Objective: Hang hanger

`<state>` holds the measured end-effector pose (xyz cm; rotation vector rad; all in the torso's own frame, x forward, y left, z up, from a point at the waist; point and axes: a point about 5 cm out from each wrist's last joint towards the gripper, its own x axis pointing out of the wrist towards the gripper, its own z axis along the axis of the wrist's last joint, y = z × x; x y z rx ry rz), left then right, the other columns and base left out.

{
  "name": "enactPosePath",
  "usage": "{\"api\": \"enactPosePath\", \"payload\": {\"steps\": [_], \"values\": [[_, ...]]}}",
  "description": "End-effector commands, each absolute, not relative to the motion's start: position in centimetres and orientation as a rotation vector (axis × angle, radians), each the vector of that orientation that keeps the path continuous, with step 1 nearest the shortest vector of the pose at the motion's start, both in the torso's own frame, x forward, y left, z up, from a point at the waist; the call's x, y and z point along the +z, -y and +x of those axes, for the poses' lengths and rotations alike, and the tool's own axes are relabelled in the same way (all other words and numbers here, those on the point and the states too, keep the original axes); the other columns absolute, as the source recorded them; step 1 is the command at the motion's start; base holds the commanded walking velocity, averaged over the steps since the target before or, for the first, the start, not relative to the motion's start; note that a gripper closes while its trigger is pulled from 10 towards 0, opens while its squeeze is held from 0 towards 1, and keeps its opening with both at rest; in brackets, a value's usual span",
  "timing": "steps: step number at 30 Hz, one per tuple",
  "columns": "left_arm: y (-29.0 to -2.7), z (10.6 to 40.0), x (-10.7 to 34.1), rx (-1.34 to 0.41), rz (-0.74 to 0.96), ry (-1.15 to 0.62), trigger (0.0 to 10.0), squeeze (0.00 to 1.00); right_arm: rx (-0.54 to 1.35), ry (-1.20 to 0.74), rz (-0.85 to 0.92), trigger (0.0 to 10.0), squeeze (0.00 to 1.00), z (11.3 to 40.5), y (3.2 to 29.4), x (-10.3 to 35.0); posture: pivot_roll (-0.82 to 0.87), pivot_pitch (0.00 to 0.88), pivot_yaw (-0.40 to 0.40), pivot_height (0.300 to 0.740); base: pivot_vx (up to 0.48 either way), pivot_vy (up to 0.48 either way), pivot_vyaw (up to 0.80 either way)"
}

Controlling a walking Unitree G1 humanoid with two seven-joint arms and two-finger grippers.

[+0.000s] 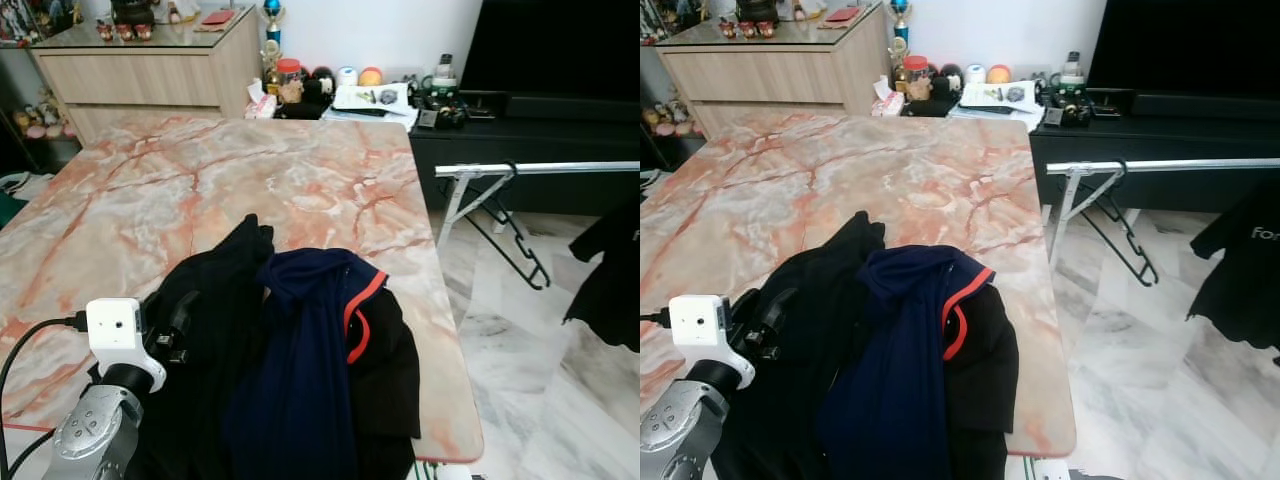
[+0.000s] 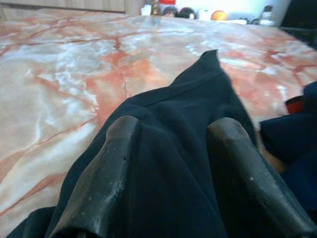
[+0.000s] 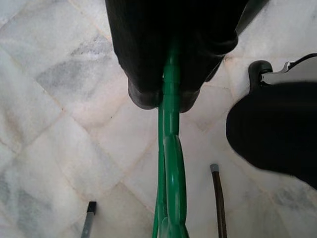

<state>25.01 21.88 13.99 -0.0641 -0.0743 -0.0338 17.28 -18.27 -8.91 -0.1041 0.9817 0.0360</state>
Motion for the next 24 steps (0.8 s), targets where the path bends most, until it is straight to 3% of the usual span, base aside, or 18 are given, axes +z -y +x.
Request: {"api": "enactPosePath", "payload": {"steps": [1,24], "values": [[-21.95,24.91,14.44,-0.038,-0.060,0.082,10.0,0.00,0.038,-0.991,-0.099,10.0,0.00,17.05,18.10,-9.04,0.07,0.094,0.026,0.740,0.000,0.000,0.00],[-22.04,24.79,14.53,-0.038,-0.060,0.086,10.0,0.00,0.039,-0.991,-0.099,10.0,0.00,17.07,18.12,-9.03,0.07,0.097,0.025,0.740,0.000,0.000,0.00]]}}
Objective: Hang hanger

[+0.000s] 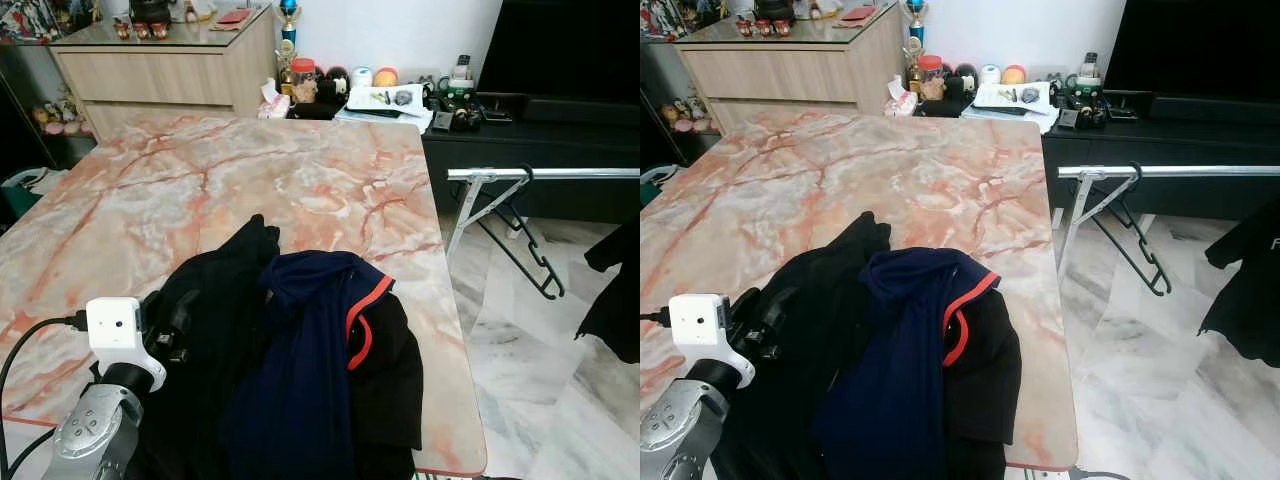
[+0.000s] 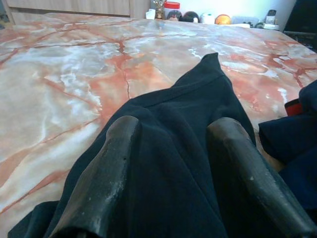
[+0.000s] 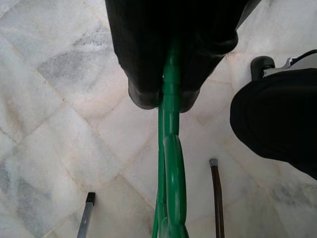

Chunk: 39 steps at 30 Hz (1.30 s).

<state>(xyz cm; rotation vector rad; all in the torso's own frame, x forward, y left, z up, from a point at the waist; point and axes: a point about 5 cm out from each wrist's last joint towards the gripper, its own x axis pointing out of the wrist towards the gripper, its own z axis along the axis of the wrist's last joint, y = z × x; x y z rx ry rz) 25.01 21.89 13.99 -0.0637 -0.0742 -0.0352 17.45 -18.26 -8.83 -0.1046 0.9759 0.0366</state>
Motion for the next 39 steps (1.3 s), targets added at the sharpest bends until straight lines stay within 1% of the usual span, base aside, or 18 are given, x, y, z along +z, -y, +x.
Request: {"api": "enactPosePath", "payload": {"steps": [1,7,39], "values": [[-22.05,24.79,14.53,-0.038,-0.060,0.086,10.0,0.00,0.039,-0.991,-0.099,10.0,0.00,17.07,18.12,-9.03,0.07,0.097,0.025,0.740,0.000,0.000,0.00],[-22.11,24.79,14.54,-0.036,-0.059,0.086,10.0,0.00,0.040,-0.991,-0.098,10.0,0.00,17.08,18.10,-9.03,0.07,0.098,0.026,0.740,0.000,0.000,0.00],[-22.10,24.81,14.53,-0.037,-0.061,0.089,10.0,0.00,0.040,-0.993,-0.098,10.0,0.00,17.02,18.07,-9.06,0.07,0.094,0.027,0.740,-0.264,0.000,0.00]]}}
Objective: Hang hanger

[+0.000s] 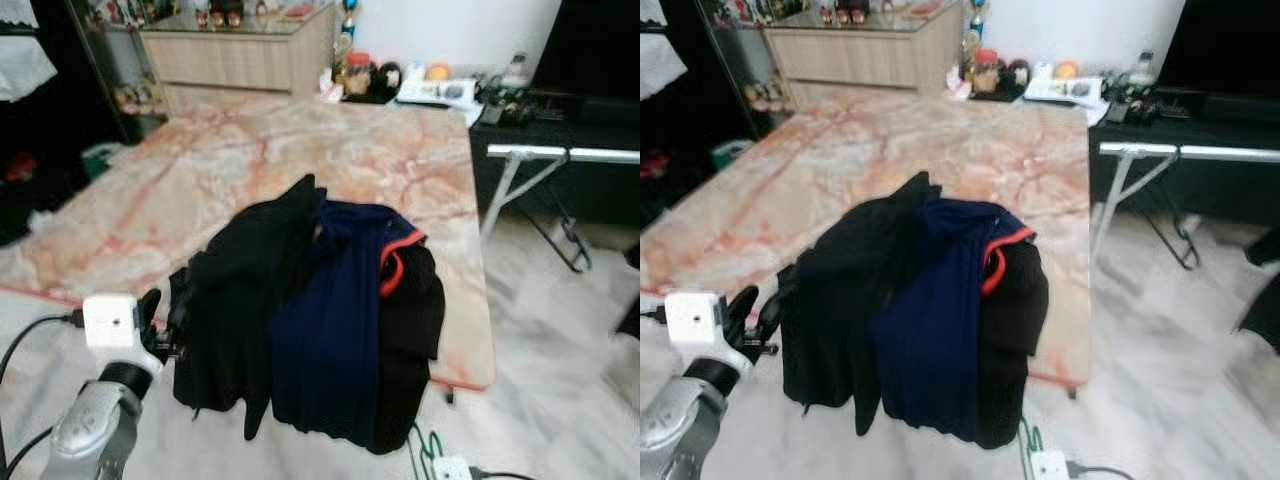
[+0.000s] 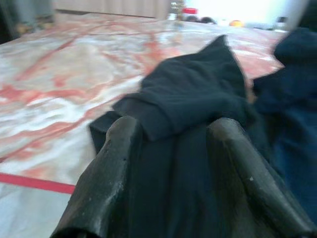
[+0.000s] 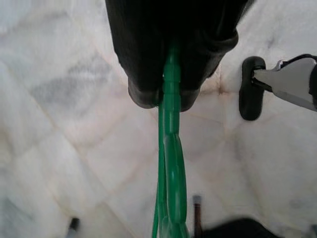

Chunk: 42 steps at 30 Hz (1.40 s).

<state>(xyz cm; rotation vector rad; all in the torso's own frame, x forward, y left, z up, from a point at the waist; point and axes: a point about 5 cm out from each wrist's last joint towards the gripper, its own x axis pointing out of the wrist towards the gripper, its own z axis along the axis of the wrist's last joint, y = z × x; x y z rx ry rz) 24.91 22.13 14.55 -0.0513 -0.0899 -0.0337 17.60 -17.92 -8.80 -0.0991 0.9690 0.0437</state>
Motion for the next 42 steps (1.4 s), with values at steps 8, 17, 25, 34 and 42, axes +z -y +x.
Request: {"api": "enactPosePath", "payload": {"steps": [8,17,25,34,42], "values": [[-22.3,24.8,14.6,-0.031,-0.054,0.088,10.0,0.00,0.041,-0.993,-0.097,10.0,0.00,17.1,18.0,-9.0,0.07,0.099,0.027,0.740,-0.196,0.000,0.00],[-22.8,24.8,14.0,-0.020,-0.039,0.047,10.0,0.00,0.040,-0.993,-0.097,10.0,0.00,17.1,18.0,-9.0,0.07,0.101,0.028,0.740,0.000,0.000,0.00],[-25.3,24.6,10.1,0.019,-0.023,-0.104,10.0,0.00,0.039,-0.993,-0.097,10.0,0.00,17.1,18.0,-9.0,0.08,0.101,0.028,0.740,0.000,0.000,0.00],[-25.5,21.7,-2.0,-0.046,0.083,-0.643,10.0,0.00,0.033,-0.994,-0.096,10.0,0.00,17.1,18.0,-9.0,0.07,0.098,0.026,0.740,0.000,0.000,0.00],[-25.2,16.6,-7.2,-0.007,0.148,-0.981,10.0,0.00,0.033,-0.997,-0.100,10.0,0.00,17.0,17.9,-9.1,0.05,0.091,0.039,0.740,0.000,0.000,0.00]]}}
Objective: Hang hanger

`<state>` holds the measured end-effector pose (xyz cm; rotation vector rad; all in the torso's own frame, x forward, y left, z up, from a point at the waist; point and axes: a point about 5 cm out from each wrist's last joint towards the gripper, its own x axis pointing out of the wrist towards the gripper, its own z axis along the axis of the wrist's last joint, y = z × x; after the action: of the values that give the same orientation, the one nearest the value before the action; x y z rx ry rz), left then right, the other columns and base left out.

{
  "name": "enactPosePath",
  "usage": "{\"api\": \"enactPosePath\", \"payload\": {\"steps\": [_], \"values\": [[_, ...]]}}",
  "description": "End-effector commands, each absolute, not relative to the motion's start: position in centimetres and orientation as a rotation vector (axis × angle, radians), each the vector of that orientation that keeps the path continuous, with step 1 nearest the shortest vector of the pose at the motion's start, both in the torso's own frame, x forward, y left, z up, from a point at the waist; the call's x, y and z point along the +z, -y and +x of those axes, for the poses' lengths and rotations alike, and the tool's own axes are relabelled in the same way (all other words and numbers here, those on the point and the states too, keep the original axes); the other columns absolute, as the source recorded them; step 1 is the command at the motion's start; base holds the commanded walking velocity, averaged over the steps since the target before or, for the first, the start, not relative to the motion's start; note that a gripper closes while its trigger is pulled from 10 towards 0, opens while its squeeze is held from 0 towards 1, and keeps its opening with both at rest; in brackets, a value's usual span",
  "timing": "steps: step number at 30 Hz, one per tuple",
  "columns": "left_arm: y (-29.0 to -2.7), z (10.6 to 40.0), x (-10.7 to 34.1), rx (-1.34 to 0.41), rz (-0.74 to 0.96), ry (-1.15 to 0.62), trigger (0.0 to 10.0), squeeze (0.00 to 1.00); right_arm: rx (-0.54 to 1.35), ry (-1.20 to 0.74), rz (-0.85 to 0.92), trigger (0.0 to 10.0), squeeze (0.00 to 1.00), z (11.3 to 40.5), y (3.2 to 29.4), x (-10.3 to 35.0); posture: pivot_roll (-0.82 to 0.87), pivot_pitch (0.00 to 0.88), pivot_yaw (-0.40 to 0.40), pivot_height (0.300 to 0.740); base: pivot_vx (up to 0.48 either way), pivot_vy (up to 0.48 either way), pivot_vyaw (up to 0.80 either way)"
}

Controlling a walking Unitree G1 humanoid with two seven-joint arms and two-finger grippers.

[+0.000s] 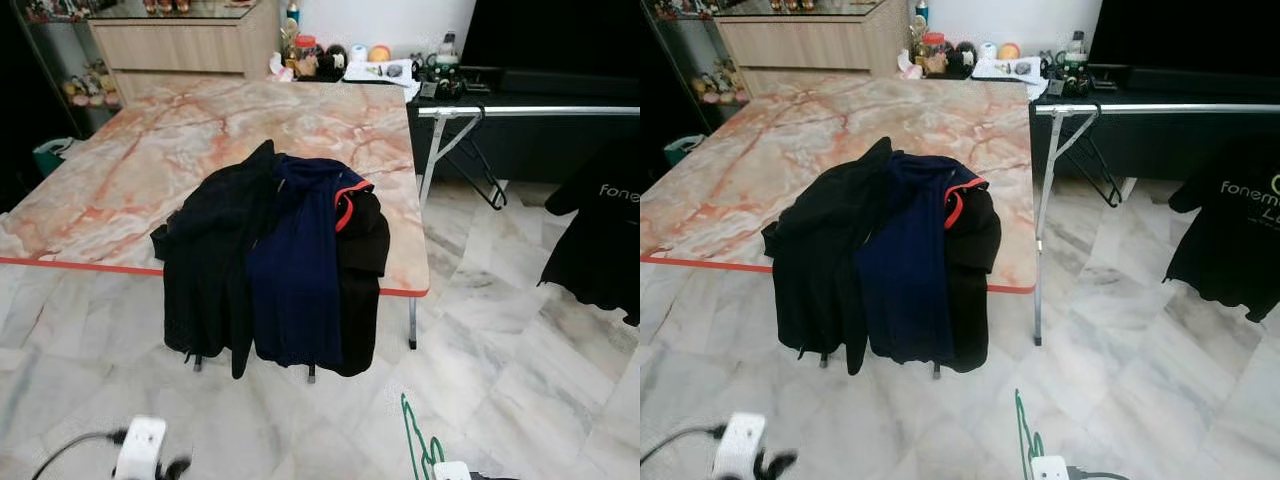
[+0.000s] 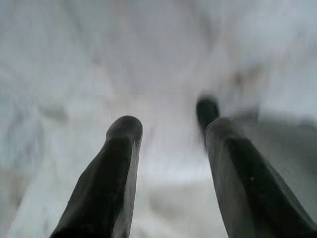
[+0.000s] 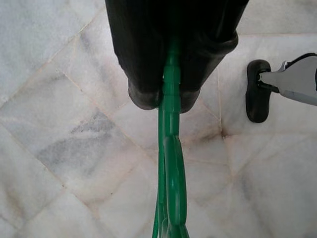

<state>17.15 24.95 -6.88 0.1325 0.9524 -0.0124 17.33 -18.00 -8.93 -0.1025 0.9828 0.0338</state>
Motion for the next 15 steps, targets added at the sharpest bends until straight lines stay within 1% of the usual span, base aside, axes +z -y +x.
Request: {"api": "enactPosePath", "payload": {"steps": [1,5,6,10,15], "values": [[-25.1,16.6,-7.2,-0.010,0.152,-0.977,10.0,0.00,0.025,-0.994,-0.094,10.0,0.00,17.0,17.8,-9.1,0.02,0.093,0.047,0.740,0.000,0.000,0.00],[-24.5,18.3,-6.6,-0.005,0.136,-0.888,10.0,0.00,0.019,-0.993,-0.092,10.0,0.00,17.0,17.8,-9.1,0.05,0.095,0.040,0.740,0.000,0.000,0.00],[-24.4,18.5,-6.6,-0.008,0.140,-0.881,10.0,0.00,0.023,-0.998,-0.095,10.0,0.00,17.0,17.8,-9.1,0.05,0.093,0.041,0.740,0.000,-0.300,0.00],[-24.3,18.2,-6.9,-0.007,0.154,-0.896,10.0,0.00,0.025,-0.999,-0.092,10.0,0.00,17.0,17.8,-9.1,0.04,0.085,0.046,0.740,0.000,0.000,0.00],[-24.0,17.3,-7.5,-0.015,0.156,-0.928,10.0,0.00,0.023,-0.995,-0.085,10.0,0.00,17.0,17.7,-9.1,0.04,0.077,0.055,0.740,0.000,-0.298,0.00]]}}
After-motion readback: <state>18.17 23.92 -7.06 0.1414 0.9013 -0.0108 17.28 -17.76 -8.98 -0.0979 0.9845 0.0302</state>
